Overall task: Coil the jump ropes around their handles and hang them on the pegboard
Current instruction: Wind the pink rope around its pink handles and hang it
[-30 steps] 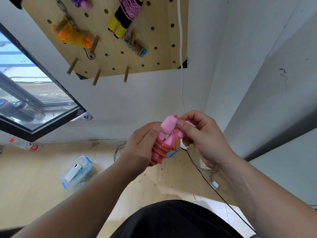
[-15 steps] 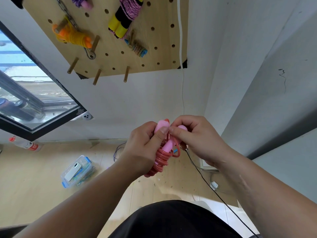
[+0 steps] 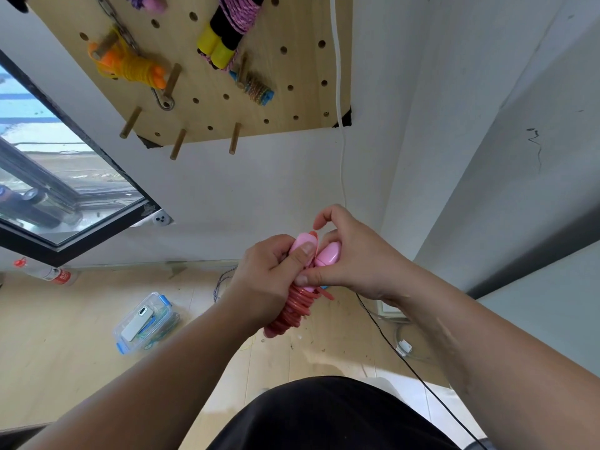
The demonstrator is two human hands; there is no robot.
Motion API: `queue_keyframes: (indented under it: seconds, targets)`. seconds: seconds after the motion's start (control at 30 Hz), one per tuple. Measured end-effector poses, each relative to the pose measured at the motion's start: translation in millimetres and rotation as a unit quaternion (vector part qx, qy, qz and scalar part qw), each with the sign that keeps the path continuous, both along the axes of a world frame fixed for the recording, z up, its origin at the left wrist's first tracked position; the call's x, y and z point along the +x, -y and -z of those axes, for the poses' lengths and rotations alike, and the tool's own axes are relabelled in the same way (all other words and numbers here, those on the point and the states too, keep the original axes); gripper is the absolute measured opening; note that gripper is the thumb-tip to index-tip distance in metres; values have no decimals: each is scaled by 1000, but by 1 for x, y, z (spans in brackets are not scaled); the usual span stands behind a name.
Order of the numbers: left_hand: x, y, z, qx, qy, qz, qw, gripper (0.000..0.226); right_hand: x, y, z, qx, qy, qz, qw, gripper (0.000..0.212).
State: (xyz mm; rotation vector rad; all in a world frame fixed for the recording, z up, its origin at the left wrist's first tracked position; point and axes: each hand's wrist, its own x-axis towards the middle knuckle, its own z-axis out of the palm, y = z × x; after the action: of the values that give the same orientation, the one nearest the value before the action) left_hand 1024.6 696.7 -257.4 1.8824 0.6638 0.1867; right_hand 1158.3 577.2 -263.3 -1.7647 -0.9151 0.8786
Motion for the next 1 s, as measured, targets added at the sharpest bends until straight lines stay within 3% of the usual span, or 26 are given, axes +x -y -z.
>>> queue_keyframes:
  seconds: [0.17,0.33,0.43,0.6,0.87,1.0]
  targets:
    - [6,-1,-3,-45,-31,3,999,41,1,-4,3,-13,3,0,1000,80]
    - [18,-1,-5,-177,-29,-62,982,43,-11,-8,10,68,-56,161,983,77]
    - [22,0,-8,-209,-8,-92,973,41,-16,-7,9,111,-72,212,968,68]
    - [23,3,-11,-230,22,-109,967,44,-23,-5,9,162,-57,197,965,34]
    - [24,-3,-12,-230,46,-107,966,34,-17,-15,7,128,-136,157,970,67]
    - [25,-10,-10,-221,45,-106,968,37,-5,-17,3,61,-85,89,991,69]
